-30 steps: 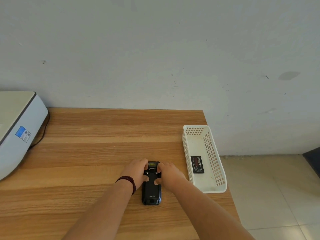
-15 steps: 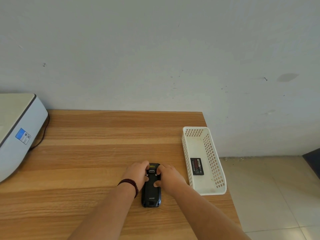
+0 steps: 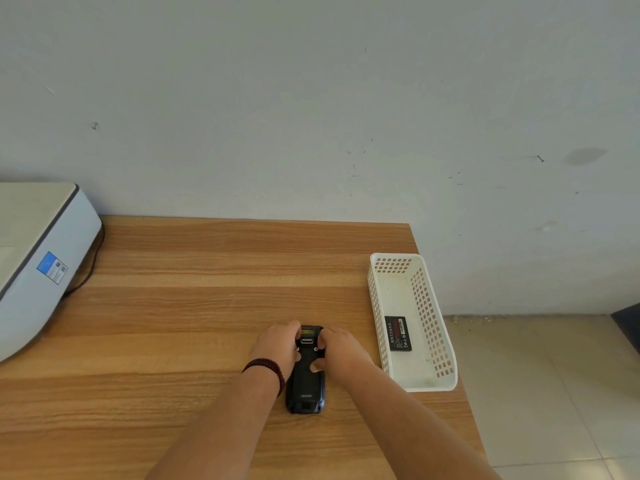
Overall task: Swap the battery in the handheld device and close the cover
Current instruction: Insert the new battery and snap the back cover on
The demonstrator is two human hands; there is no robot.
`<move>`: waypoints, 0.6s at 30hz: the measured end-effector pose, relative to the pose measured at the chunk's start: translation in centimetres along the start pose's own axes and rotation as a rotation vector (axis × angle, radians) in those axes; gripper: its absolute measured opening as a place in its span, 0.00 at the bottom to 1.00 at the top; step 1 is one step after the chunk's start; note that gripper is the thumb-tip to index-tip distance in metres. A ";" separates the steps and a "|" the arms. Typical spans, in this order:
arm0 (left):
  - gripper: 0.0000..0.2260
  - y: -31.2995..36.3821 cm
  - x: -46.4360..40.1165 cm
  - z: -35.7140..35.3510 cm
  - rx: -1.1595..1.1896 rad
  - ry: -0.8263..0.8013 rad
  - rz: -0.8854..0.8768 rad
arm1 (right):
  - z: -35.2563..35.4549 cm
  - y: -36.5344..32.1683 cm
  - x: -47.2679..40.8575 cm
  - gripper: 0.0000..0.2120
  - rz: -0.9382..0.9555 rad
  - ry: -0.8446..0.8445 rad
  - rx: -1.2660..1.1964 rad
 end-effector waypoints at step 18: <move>0.09 -0.3 2.1 0.4 -0.150 0.079 -0.045 | -0.6 0.3 2.1 0.21 -0.034 0.086 -0.059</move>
Point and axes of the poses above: each hand's wrist, its own x-axis away from the middle knuckle, its own z-axis out of the back of the hand, y = z × x, the point moved 9 cm from there along -x, towards the middle knuckle, and after that the axes turned 8 degrees about z, right-handed, at the moved point
